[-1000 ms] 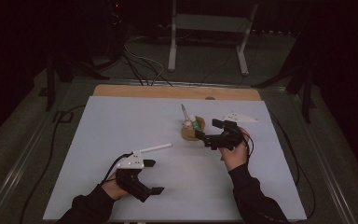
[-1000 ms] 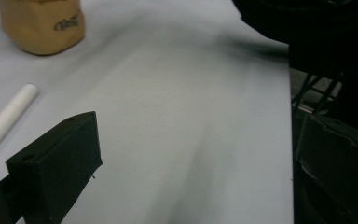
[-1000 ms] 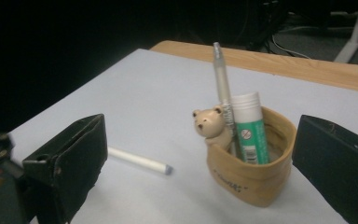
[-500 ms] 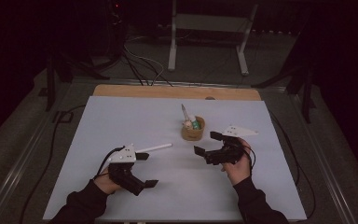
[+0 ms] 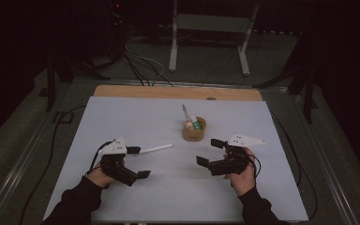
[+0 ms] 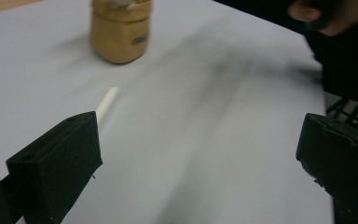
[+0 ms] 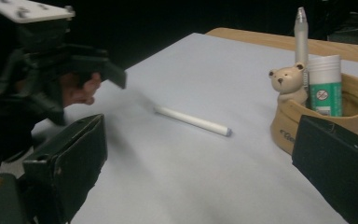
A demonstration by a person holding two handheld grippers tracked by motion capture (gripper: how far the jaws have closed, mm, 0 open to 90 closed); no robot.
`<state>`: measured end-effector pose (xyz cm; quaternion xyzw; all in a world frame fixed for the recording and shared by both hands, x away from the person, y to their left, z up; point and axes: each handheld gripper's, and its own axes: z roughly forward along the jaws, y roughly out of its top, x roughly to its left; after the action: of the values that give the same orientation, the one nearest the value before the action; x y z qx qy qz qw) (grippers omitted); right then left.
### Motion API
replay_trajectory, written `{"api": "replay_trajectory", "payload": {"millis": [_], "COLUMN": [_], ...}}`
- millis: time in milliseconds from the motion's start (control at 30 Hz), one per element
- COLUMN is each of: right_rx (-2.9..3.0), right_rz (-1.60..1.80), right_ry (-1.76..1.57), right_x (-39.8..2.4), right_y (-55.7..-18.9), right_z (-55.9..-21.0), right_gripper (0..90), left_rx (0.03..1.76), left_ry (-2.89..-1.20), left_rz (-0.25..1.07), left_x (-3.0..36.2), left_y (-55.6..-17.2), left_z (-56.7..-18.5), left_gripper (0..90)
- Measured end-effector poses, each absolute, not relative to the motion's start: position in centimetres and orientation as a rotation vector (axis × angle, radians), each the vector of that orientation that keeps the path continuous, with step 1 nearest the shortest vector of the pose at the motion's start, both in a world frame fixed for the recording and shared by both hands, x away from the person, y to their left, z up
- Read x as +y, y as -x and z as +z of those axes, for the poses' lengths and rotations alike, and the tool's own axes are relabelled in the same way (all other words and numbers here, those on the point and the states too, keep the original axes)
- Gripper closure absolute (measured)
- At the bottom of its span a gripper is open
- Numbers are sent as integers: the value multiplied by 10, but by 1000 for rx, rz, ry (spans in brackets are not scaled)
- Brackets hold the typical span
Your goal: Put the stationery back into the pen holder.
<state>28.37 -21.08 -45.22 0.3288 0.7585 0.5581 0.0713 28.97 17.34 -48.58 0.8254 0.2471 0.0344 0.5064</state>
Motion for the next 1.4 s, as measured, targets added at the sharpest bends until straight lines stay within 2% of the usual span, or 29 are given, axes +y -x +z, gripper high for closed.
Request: {"api": "replay_trajectory", "payload": {"millis": [267,767,1033,1200,1267,1333,1400], "right_rx": [2299,2294,2289,2290,2290,2289,2290], "right_rz": [1705,1733,1740,1744,1745,1748,1753], "right_ry": [-983,-977,-977,-976,-975,-976,-980], "right_x": [-212,-214,-215,-215,-215,-215,-216], "right_y": [-281,-280,-280,-280,-280,-280,-280], "right_z": [-455,-454,-455,-455,-455,-455,-455], "right_gripper": [34,35,35,36,36,36,36], "left_rx": [595,596,613,629,628,624,612], "left_ry": [-2012,-2058,-2146,-2181,-2194,-2212,-2234], "left_rz": [117,105,71,113,128,124,137], "left_x": [186,200,198,201,201,201,199], "left_y": [-304,-327,-335,-343,-344,-346,-347], "left_z": [-497,-517,-523,-527,-528,-530,-532], "left_gripper": [12,13,13,13,75,81,154]}}
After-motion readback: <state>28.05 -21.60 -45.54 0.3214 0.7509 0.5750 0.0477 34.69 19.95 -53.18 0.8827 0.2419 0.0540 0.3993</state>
